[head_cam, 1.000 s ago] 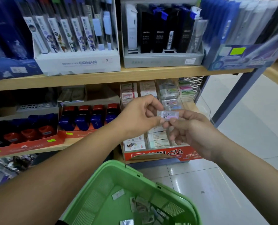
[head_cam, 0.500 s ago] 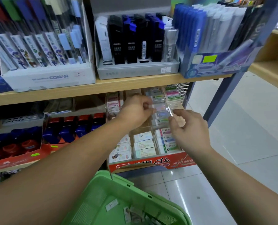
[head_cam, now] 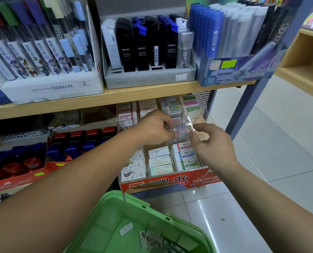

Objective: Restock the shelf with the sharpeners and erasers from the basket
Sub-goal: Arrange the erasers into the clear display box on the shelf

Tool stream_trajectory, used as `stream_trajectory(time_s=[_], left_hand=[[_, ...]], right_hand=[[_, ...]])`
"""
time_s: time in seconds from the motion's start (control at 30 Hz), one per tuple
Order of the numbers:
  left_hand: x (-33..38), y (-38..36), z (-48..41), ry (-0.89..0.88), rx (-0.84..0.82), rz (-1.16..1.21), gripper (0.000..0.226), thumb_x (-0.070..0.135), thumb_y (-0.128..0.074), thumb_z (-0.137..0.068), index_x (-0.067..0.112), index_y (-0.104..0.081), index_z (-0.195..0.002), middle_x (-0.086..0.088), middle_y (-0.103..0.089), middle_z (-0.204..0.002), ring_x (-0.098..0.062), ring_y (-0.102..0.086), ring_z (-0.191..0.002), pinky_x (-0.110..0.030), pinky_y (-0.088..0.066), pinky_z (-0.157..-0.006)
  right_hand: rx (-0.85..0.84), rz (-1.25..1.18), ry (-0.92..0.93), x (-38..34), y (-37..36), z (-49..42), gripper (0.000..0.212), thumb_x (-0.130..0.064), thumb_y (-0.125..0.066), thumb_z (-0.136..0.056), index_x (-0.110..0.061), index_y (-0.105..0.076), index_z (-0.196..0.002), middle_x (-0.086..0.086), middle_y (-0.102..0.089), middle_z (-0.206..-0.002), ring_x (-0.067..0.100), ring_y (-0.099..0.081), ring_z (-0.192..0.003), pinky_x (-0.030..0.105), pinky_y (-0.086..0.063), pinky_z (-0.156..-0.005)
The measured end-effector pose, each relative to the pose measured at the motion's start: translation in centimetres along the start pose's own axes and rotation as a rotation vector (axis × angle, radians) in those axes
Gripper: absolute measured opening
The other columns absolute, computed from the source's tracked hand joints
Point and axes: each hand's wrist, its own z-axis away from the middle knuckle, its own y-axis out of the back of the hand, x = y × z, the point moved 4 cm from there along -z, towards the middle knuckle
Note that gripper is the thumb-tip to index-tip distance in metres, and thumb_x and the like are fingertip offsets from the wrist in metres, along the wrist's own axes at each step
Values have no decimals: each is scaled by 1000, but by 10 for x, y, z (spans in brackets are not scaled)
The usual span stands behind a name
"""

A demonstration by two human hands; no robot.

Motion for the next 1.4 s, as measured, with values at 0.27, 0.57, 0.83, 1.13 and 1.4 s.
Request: stream_trajectory(time_s=[0.27,0.57,0.83,1.13,1.4], left_hand=[[-3,-4,6,-70,-10,5,11,30,-81,-88,26,-75,-97,7,-59,-109,-13,-62,-103,-29,-53,-90],[-5,20,108,-246,296,-53,28,21,-74,-91,17,-72,-119,5,-59,-110,-11,-59,-99,-28,-51,-87],[-66,-45,224,-73,210,81,12,24,-75,-91,20,-71,-101,10,-64,-87,-5,-60,-78,-26,-51,-70],[-166,-202,310,341,-473,-21,43,39,-72,-93,22,-66,-132,-1,-68,-130,-17,-64,-99,-27,-49,-83],[-208,-231,338,468,-593,-22,46,31,-77,-89,22,-66,-133,-6,-68,-129,-26,-65,-107,-31,-53,-90]], right_hand=[[-39,295,127,-1,-4,-1,34,-42,-66,-98,-27,-75,-127,4,-74,-123,29,-61,-116,42,-44,-96],[-156,270,230,-37,14,36,36,-59,-60,-95,-35,-75,-116,-15,-72,-116,14,-65,-106,36,-55,-80],[-807,273,399,-27,-28,153,53,-77,-49,-83,-35,-74,-105,-20,-72,-90,4,-69,-85,39,-59,-78],[-1334,544,121,69,-134,237,92,-67,-75,-83,-35,-37,-159,2,-36,-166,28,-41,-148,44,-36,-122],[-1416,691,-69,111,-213,291,124,-61,-89,-69,-41,-14,-165,6,-3,-175,42,-19,-157,60,-28,-123]])
